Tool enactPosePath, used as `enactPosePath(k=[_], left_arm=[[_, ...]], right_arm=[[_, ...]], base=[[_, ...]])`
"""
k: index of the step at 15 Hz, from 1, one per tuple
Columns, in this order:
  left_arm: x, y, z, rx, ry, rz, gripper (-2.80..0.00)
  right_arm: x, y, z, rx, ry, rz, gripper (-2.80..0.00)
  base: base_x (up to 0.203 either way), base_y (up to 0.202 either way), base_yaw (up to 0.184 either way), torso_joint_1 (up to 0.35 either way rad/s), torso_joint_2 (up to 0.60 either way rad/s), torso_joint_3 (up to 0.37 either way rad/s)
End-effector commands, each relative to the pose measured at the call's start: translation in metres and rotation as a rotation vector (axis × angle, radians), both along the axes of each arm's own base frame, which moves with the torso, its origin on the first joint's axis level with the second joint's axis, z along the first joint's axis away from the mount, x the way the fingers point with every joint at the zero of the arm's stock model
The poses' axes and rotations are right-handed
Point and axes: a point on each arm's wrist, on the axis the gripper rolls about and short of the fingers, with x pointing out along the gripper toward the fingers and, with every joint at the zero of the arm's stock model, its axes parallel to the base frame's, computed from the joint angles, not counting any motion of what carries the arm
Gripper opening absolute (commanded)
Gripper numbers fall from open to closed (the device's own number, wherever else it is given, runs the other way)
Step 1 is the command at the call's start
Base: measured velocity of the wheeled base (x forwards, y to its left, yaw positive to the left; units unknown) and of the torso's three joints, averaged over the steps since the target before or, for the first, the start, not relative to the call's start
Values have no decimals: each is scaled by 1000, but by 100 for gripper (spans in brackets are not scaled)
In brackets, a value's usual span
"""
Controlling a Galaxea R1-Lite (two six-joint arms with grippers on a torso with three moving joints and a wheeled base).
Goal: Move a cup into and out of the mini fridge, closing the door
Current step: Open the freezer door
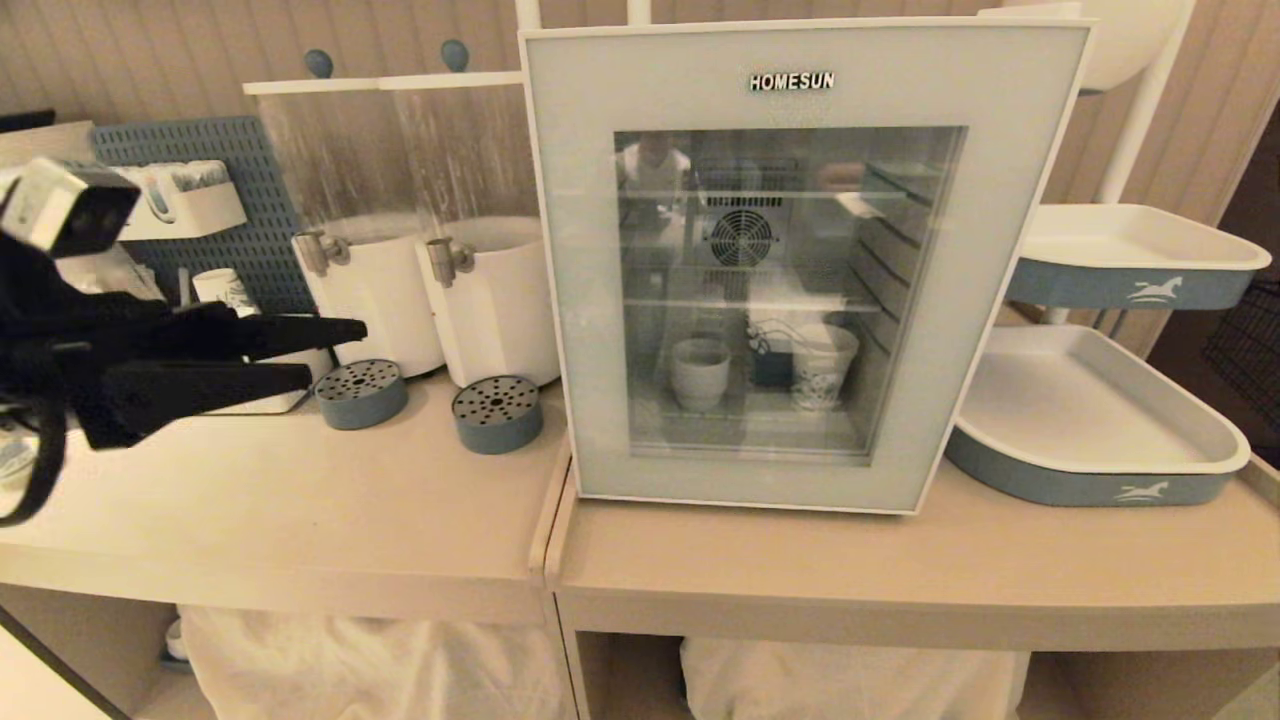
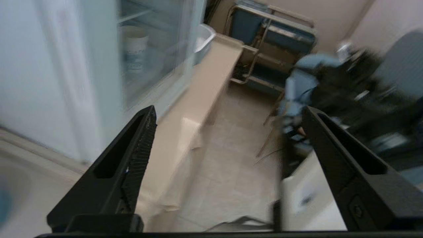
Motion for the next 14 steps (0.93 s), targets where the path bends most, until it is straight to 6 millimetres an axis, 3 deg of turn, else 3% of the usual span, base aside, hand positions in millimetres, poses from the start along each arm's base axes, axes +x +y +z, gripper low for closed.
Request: enactPosePath(k=[1, 3, 6, 10, 14], left_arm=[[28, 5, -34, -7, 31, -12, 0], [46, 2, -48, -3, 9, -36, 0], [52, -14, -45, 23, 66, 122, 0], [56, -51, -33, -4, 161, 210, 0], [77, -64, -53, -13, 75, 216, 0]], right_arm=[[0, 0, 0, 1, 2, 1, -280], [0, 0, 0, 3, 1, 1, -280], [0, 0, 0, 8, 0, 1, -280], [0, 0, 0, 8, 0, 1, -280], [0, 0, 0, 8, 0, 1, -280]], base=[[0, 0, 0, 0, 0, 0], [0, 0, 0, 0, 0, 0], [0, 0, 0, 0, 0, 0], [0, 0, 0, 0, 0, 0], [0, 0, 0, 0, 0, 0]])
